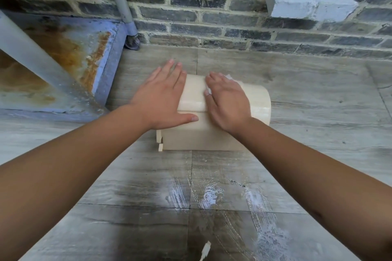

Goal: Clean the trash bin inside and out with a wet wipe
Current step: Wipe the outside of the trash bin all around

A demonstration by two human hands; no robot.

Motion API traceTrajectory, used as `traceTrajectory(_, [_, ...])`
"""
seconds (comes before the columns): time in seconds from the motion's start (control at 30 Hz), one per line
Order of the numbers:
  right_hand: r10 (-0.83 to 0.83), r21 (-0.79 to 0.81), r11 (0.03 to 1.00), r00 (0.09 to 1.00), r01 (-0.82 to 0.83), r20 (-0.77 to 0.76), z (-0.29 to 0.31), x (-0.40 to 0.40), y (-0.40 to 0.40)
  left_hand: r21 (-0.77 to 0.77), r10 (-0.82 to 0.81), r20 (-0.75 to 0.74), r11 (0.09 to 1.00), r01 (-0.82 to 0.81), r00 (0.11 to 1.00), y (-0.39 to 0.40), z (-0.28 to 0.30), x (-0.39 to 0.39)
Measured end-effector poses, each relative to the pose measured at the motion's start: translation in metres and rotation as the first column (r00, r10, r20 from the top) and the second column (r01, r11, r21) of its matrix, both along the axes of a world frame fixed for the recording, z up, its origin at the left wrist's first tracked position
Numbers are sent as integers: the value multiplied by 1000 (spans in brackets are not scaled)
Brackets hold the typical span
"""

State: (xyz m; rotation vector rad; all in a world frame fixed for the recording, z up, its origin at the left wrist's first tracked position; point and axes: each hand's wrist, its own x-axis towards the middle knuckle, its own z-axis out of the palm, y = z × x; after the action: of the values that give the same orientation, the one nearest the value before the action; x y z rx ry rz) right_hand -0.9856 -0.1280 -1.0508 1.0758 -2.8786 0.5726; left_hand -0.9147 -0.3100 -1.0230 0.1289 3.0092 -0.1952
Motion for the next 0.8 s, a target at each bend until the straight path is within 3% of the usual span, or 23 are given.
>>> traceTrajectory(0.1, [102, 37, 994, 994, -101, -42, 0, 17, -16, 75, -1, -36, 997, 4, 999, -2, -2, 0])
traceTrajectory(0.23, [276, -4, 960, 949, -280, -153, -10, 38, -19, 287, 37, -52, 958, -20, 998, -8, -3, -2])
traceTrajectory(0.37, [505, 78, 860, 819, -504, -273, -37, 46, -4, 335, 51, -3, 941, -47, 999, -14, -5, -16])
traceTrajectory(0.47, [646, 250, 758, 747, -603, -156, -69, 57, 25, 300, 24, 42, 953, -36, 999, -18, -3, -32])
traceTrajectory(0.53, [669, 369, 697, 743, -615, -27, -84, 62, 49, 240, 20, 42, 970, -30, 999, -21, -6, -41])
traceTrajectory(0.6, [670, 405, 677, 743, -615, 9, -87, 64, 68, 193, 17, 32, 981, -23, 999, -22, -10, -46])
traceTrajectory(0.7, [547, 153, 819, 833, -553, 86, -69, 73, 81, 168, -5, 35, 986, -1, 999, -24, -14, -52])
traceTrajectory(0.77, [290, -137, 955, 916, -262, 277, -44, 79, 84, 174, 12, 85, 984, -27, 996, -23, -18, -56])
traceTrajectory(0.8, [154, -287, 957, 894, -30, 420, -29, 79, 85, 184, 33, 132, 981, -57, 991, -24, -22, -57])
